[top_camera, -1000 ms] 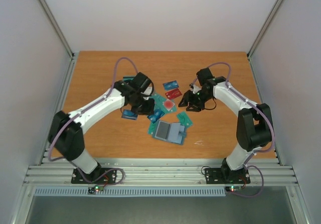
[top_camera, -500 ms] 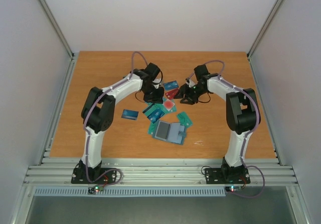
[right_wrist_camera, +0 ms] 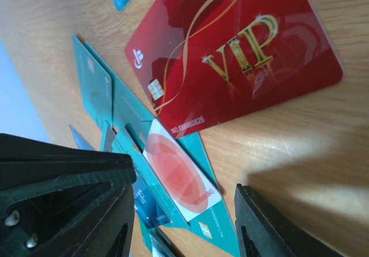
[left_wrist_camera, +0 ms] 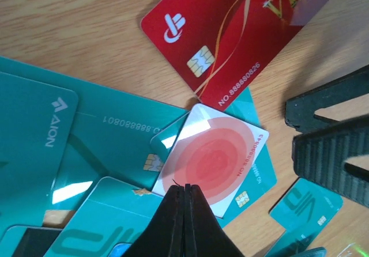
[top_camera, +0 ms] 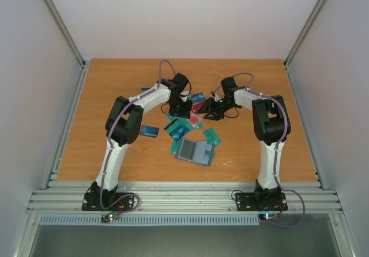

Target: Put the credit cards into the card holder

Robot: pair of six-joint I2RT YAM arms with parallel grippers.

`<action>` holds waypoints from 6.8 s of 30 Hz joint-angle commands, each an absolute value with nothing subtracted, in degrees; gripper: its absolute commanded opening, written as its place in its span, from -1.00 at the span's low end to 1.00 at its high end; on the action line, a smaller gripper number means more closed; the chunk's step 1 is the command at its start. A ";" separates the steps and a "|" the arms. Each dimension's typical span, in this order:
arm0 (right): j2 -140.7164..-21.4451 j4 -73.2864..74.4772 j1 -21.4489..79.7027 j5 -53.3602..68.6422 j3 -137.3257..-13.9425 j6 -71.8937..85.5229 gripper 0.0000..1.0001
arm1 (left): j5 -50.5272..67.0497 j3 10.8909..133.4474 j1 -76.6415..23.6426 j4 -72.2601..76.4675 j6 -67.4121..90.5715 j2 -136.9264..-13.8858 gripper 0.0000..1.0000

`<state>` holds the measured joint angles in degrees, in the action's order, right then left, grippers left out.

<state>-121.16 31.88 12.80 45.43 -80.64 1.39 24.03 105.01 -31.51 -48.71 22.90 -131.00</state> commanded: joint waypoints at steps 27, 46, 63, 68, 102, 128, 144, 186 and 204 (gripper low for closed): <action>-122.15 29.96 12.69 57.68 -79.63 -4.84 -0.11 | 25.01 99.71 -31.38 -47.01 18.41 -134.62 -0.99; -119.07 34.74 12.68 41.28 -79.14 -6.92 -0.10 | 22.43 102.61 -31.38 -50.34 16.81 -128.18 -0.99; -122.64 40.90 16.54 37.49 -85.31 -9.36 -0.10 | 21.52 102.85 -31.38 -50.68 15.03 -133.53 -0.99; -123.60 41.62 17.75 38.74 -86.01 -10.17 -0.11 | 22.31 100.64 -31.33 -49.31 15.24 -134.17 -0.99; -121.92 30.26 18.37 53.28 -83.96 -4.37 -0.22 | 24.08 97.38 -31.38 -47.18 15.42 -133.63 -0.99; -125.03 37.47 20.00 43.90 -87.00 -5.18 -0.97 | 25.08 97.97 -31.33 -48.78 15.64 -129.76 -0.99; -103.37 34.32 19.27 44.37 -76.93 -1.58 -0.98 | 22.59 88.61 -31.34 -49.33 22.11 -104.32 -0.70; -69.42 16.70 21.09 66.61 -63.72 18.35 -0.97 | 57.47 53.87 -33.04 16.92 62.17 -72.82 -0.99; -58.72 48.38 29.92 37.94 -44.65 3.25 -0.25 | 37.05 52.39 -32.77 -32.07 33.62 -69.76 -1.00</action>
